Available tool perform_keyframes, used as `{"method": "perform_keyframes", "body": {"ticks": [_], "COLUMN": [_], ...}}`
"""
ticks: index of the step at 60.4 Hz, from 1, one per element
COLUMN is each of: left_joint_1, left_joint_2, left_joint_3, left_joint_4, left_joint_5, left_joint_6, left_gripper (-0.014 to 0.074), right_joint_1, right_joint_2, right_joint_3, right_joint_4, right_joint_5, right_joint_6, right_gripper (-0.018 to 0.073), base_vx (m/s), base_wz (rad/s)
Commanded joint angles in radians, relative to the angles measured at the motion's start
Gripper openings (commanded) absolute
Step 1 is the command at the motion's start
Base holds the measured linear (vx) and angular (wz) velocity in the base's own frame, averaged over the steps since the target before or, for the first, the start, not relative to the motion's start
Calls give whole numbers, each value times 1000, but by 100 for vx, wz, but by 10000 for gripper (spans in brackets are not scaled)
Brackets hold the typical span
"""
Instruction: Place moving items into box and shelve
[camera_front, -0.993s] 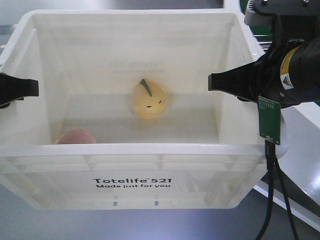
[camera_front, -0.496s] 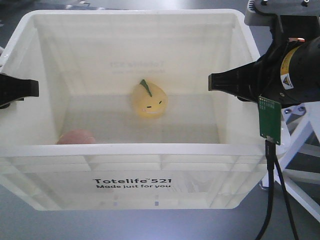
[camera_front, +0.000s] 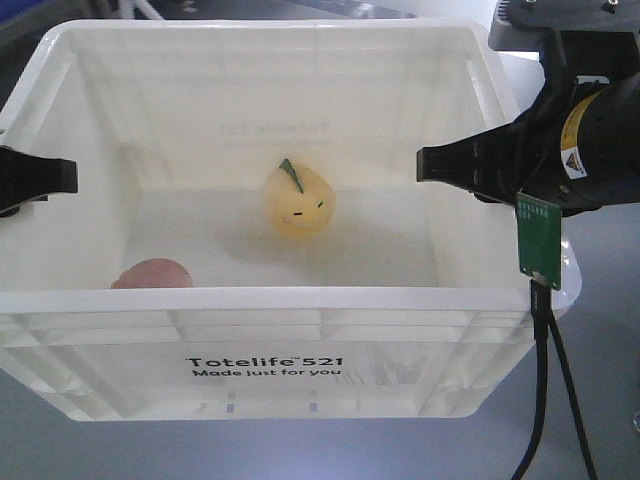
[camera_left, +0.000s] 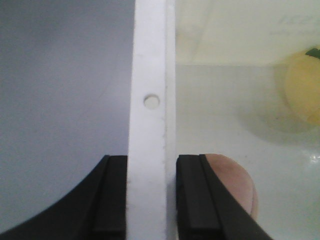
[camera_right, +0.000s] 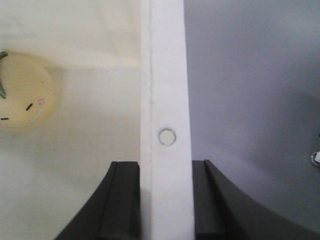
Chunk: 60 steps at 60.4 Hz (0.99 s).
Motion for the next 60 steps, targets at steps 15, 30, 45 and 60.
{"method": "perform_keyframes", "body": {"ticks": [15,30,45,60], "left_joint_1": [-5,-5,-5,-5], "left_joint_2": [-27,-27,-27,-27], "left_joint_3": [-41,-41,-41,-41], "left_joint_4": [96,96,96,96], "left_joint_5": [-67,-67,-67,-67], "left_joint_6": [-9,-9,-9,-9], "left_gripper": [143,143,143,143], "right_joint_1": [-2,-2,-2,-2], "right_joint_2": [-41,-41,-41,-41], "right_joint_3": [-40,-40,-40,-40], "right_joint_4": [-119,-119,-119,-119], "right_joint_5": [-67,-68,-68,-69], "right_joint_6": [-6,-6,-6,-6], "right_gripper": [49,49,49,49], "base_vx": [-18,-16,-14,-13], "base_wz": [69,61,53,50]}}
